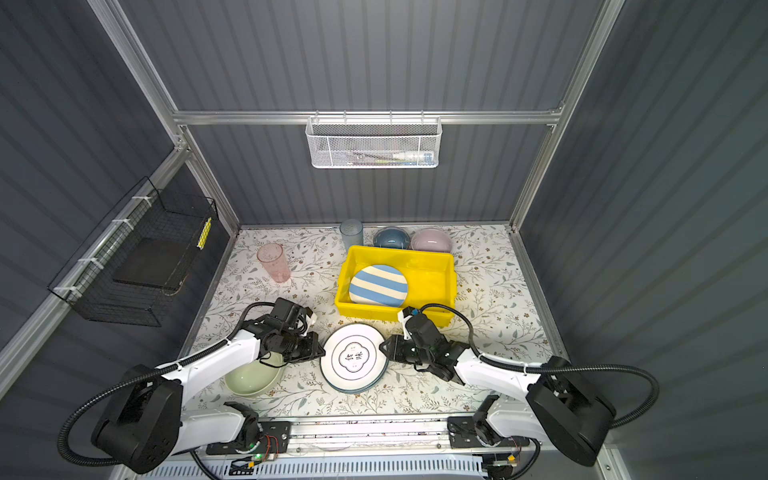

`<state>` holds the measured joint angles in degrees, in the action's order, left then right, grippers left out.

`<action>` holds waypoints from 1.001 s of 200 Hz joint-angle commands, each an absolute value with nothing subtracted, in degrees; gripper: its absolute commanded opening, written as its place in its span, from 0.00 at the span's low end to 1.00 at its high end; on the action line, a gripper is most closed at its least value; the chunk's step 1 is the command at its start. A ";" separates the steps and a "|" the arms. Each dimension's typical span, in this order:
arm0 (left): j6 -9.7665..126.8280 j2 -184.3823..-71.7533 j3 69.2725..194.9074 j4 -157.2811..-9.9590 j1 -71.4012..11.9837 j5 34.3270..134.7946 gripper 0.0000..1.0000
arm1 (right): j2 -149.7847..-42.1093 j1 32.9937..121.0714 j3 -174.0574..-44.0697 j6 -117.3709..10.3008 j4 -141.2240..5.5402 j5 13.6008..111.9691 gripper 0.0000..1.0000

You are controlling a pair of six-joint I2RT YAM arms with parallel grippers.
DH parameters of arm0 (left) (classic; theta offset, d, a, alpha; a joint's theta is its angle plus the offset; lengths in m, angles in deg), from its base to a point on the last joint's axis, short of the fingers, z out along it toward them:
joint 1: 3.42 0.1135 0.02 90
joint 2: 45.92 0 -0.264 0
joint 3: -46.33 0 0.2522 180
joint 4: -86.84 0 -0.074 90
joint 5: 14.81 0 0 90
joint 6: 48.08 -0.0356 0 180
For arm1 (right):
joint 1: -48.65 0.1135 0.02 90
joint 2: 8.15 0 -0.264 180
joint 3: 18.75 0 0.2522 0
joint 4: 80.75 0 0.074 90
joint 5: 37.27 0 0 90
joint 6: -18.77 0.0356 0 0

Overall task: Place the mixed dishes into the plastic bin
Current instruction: 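Position both grippers at the rim of the white plate stack from opposite sides, then close the right gripper on the top white plate's rim and lift it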

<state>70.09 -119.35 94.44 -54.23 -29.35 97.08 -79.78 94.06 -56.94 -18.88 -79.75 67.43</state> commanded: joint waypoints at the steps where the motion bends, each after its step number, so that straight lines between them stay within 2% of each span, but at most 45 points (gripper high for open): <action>1: 70.19 -121.19 93.79 -54.66 -29.96 97.91 0.13 | -81.97 94.79 -58.24 -18.90 -86.27 71.37 0.33; 55: 69.94 -121.34 94.50 -54.20 -29.94 97.74 0.12 | -85.75 94.87 -59.14 -18.16 -86.95 71.40 0.29; 134: 70.42 -118.75 95.62 -52.65 -29.96 95.04 0.13 | -83.78 94.88 -59.47 -17.64 -82.24 69.06 0.11; 169: 70.49 -117.89 96.34 -52.21 -29.96 94.53 0.21 | -81.54 94.88 -59.49 -17.62 -79.56 67.96 0.04; 200: 70.84 -116.13 97.38 -51.16 -29.96 91.82 0.28 | -79.63 94.88 -60.12 -17.87 -76.85 68.24 0.03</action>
<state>70.44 -118.24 95.12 -53.77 -29.64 94.46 -81.73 94.54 -57.92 -17.35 -78.46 67.76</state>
